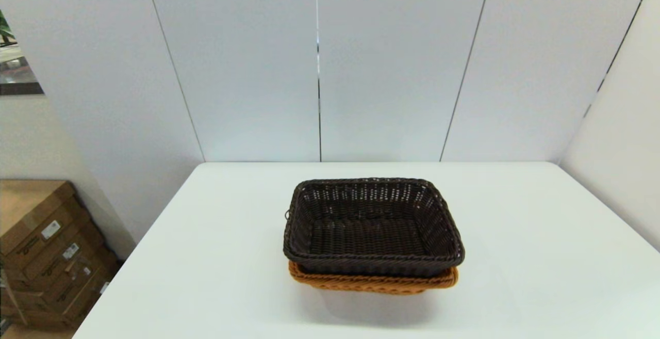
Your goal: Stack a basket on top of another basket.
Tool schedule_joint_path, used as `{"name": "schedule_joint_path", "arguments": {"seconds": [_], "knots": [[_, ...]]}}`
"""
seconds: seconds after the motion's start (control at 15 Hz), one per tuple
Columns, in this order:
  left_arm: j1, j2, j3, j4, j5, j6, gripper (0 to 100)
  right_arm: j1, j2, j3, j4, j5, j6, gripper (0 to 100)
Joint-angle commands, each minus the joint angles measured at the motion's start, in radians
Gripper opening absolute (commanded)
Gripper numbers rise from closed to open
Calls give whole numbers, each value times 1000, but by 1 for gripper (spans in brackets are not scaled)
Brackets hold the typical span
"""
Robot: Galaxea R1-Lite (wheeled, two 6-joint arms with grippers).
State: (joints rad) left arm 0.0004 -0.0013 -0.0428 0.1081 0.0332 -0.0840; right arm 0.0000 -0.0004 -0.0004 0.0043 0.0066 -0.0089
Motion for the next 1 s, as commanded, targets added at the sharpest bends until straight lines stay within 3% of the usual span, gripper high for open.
{"name": "schedule_joint_path", "arguments": {"seconds": [0.07,1.0], "knots": [[1,0,0,1,2,0,100,0,0,0,0,0,3,100],[1,0,0,1,1,0,100,0,-1,0,0,-5,4,100]]}}
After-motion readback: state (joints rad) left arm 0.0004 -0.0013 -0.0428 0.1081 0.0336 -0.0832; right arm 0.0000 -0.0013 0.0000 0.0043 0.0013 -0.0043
